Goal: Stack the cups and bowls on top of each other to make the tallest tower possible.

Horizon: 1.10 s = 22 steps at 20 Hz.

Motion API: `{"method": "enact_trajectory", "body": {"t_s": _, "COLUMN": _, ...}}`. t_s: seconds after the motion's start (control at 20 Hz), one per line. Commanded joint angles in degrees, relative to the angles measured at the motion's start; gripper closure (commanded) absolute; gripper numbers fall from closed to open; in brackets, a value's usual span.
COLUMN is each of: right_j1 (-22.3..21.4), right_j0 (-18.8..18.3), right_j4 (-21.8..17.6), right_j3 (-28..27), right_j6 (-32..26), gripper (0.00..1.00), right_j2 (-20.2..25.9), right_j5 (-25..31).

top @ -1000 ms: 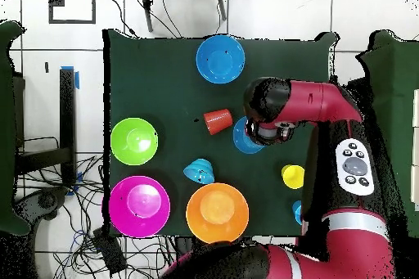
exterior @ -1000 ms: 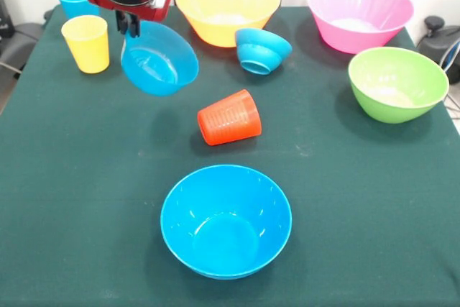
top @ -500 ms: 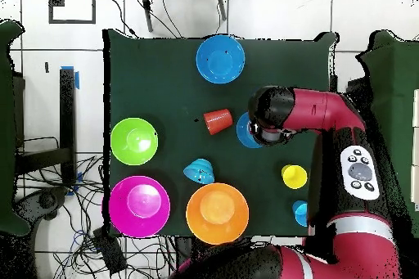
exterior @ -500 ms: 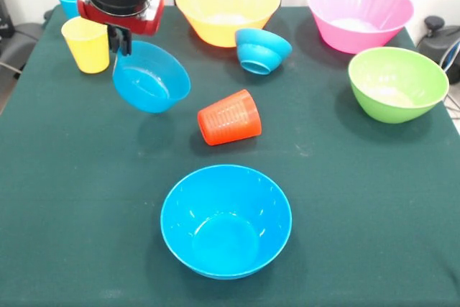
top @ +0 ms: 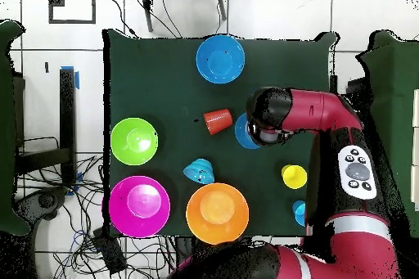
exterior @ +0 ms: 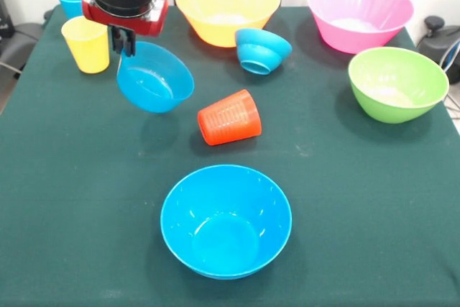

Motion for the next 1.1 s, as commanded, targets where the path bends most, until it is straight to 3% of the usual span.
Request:
{"method": "enact_trajectory", "body": {"t_s": 0.05, "right_j1": 0.2, "right_j0": 3.0, "right_j4": -3.4, "right_j3": 4.9, "right_j6": -1.8, "gripper": 1.00, "right_j2": 2.2, "right_j5": -4.4}}
{"method": "enact_trajectory", "body": {"t_s": 0.65, "right_j1": -4.9, "right_j0": 6.5, "right_j4": -1.7, "right_j3": 8.7, "right_j6": 1.1, "gripper": 1.00, "right_j2": 0.4, "right_j5": -2.8}}
{"method": "enact_trajectory", "body": {"t_s": 1.1, "right_j1": -6.2, "right_j0": 7.3, "right_j4": -0.6, "right_j3": 8.4, "right_j6": 1.3, "gripper": 1.00, "right_j2": 0.1, "right_j5": -1.2}}
